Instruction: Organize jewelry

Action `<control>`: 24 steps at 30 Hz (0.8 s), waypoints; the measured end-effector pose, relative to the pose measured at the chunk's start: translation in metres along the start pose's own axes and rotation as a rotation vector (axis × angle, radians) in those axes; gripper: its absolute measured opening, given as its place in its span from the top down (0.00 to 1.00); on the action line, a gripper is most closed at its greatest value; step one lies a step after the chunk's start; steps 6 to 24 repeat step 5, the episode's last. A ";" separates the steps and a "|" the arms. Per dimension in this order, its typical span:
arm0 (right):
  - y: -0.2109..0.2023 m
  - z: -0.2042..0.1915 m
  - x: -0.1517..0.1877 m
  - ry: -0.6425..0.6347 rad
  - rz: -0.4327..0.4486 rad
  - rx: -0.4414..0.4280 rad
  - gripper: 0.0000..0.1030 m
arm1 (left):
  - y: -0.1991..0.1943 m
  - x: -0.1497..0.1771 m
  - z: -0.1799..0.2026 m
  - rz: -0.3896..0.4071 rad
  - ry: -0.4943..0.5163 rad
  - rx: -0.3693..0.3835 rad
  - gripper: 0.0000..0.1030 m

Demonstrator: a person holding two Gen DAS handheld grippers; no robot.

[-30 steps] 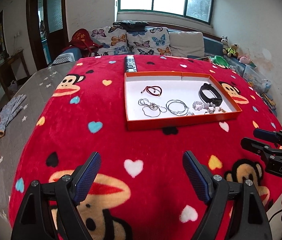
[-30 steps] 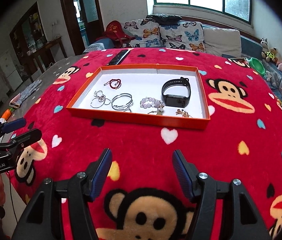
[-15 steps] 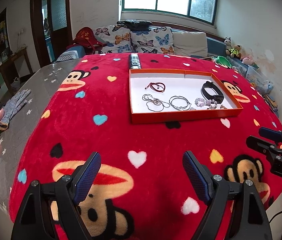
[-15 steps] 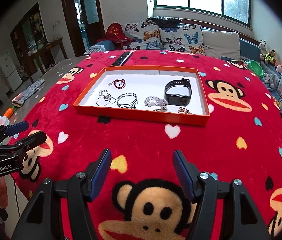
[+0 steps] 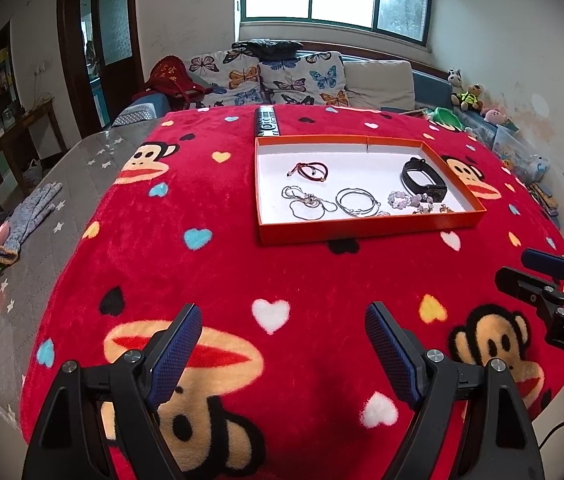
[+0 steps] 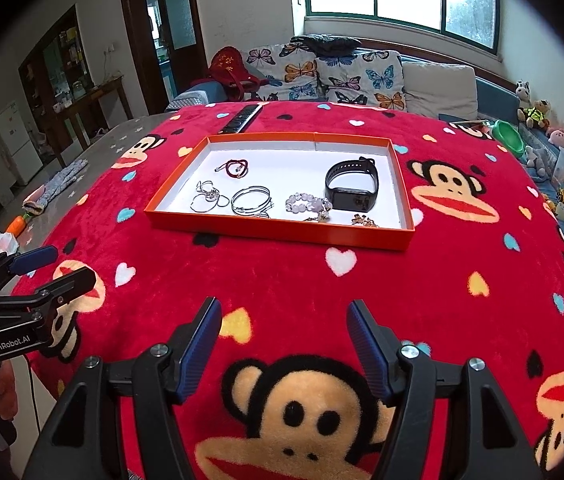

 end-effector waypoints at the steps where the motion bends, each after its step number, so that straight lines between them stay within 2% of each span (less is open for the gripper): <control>1: 0.000 0.000 0.000 0.001 0.000 0.001 0.31 | 0.000 -0.001 0.000 0.003 0.001 -0.003 0.13; 24: 0.000 0.002 0.001 0.005 -0.003 0.002 0.30 | 0.000 0.000 -0.002 0.002 0.003 -0.014 0.13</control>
Point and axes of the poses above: each gripper's, at about its wrist camera, not at the fingertips, and y roughly the way its jaws point, z to its right, x to its underside, the point moved 8 cm from there along y, roughly the way its jaws point
